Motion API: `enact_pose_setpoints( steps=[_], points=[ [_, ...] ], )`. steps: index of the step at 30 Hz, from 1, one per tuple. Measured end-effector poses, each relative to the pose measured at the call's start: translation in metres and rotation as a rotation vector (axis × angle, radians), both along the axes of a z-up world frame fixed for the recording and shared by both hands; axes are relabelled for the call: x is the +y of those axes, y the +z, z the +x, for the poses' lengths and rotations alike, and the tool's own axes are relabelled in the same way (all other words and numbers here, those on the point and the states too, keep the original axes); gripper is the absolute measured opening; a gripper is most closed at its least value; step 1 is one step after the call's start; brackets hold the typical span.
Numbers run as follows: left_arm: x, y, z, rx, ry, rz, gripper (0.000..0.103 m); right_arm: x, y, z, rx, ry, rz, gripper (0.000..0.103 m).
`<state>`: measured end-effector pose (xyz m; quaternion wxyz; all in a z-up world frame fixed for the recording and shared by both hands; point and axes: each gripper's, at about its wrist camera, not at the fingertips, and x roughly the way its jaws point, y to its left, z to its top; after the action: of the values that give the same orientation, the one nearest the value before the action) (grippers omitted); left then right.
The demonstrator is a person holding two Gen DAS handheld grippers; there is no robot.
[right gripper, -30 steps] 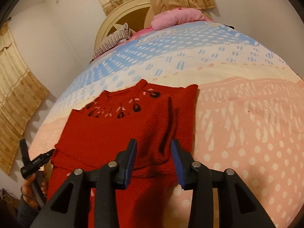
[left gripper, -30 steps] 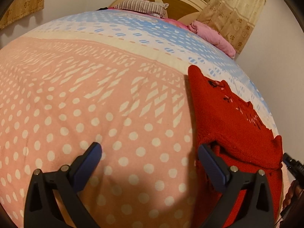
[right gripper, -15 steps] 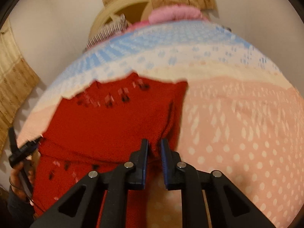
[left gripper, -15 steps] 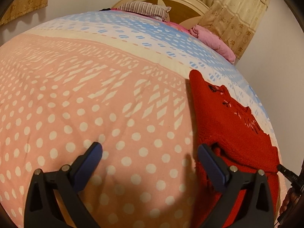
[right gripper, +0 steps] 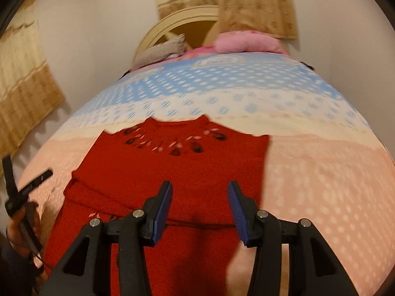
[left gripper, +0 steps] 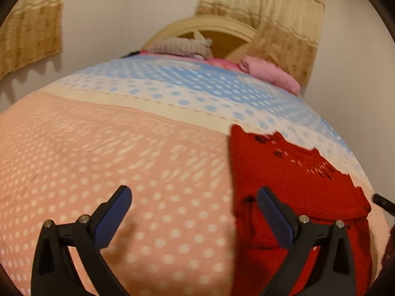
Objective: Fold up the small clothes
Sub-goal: 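Open the right tool, release the side edge and withdraw it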
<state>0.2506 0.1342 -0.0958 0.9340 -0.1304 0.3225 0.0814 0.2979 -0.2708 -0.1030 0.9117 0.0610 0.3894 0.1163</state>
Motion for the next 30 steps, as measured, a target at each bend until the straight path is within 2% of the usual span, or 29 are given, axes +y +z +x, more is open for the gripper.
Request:
enact_pose_setpoints(
  steps=[2, 4, 7, 8, 9, 12, 13, 18, 22, 23, 28, 30],
  points=[
    [-0.011, -0.003, 0.012, 0.013, -0.037, 0.029, 0.103, 0.003, -0.015, 0.009, 0.038, -0.007, 0.002, 0.048],
    [-0.022, -0.01, 0.023, 0.048, -0.063, 0.101, 0.103, 0.001, -0.031, 0.015, 0.074, -0.034, 0.009, 0.048],
    [-0.025, -0.025, 0.036, 0.125, -0.046, 0.17, 0.103, 0.001, -0.044, 0.013, 0.095, -0.041, 0.026, 0.048],
    [-0.02, -0.031, 0.039, 0.158, -0.038, 0.16, 0.103, 0.003, -0.045, 0.01, 0.092, -0.03, 0.021, 0.048],
    [-0.008, -0.036, 0.042, 0.184, -0.028, 0.107, 0.103, 0.006, -0.044, 0.008, 0.089, -0.02, 0.008, 0.048],
    [0.012, -0.041, 0.042, 0.21, 0.013, 0.011, 0.103, 0.017, -0.037, 0.006, 0.082, 0.009, -0.011, 0.048],
    [0.013, -0.038, 0.04, 0.19, 0.004, -0.007, 0.103, 0.02, -0.034, 0.005, 0.072, 0.017, -0.012, 0.048],
    [-0.006, -0.014, 0.031, 0.087, -0.039, 0.009, 0.103, 0.031, -0.028, 0.004, 0.031, 0.017, -0.021, 0.048],
    [-0.025, -0.003, 0.047, 0.075, -0.074, 0.03, 0.103, 0.037, -0.032, 0.0, 0.04, 0.028, -0.019, 0.048],
    [-0.028, -0.003, 0.052, 0.082, -0.084, 0.034, 0.103, 0.039, -0.033, -0.001, 0.04, 0.03, -0.023, 0.048],
    [-0.046, -0.033, 0.091, 0.236, -0.085, 0.185, 0.103, 0.037, -0.036, -0.008, 0.042, 0.025, -0.02, 0.048],
    [-0.038, -0.039, 0.09, 0.251, -0.09, 0.163, 0.103, 0.035, -0.036, -0.011, 0.037, 0.023, -0.013, 0.048]
  ],
)
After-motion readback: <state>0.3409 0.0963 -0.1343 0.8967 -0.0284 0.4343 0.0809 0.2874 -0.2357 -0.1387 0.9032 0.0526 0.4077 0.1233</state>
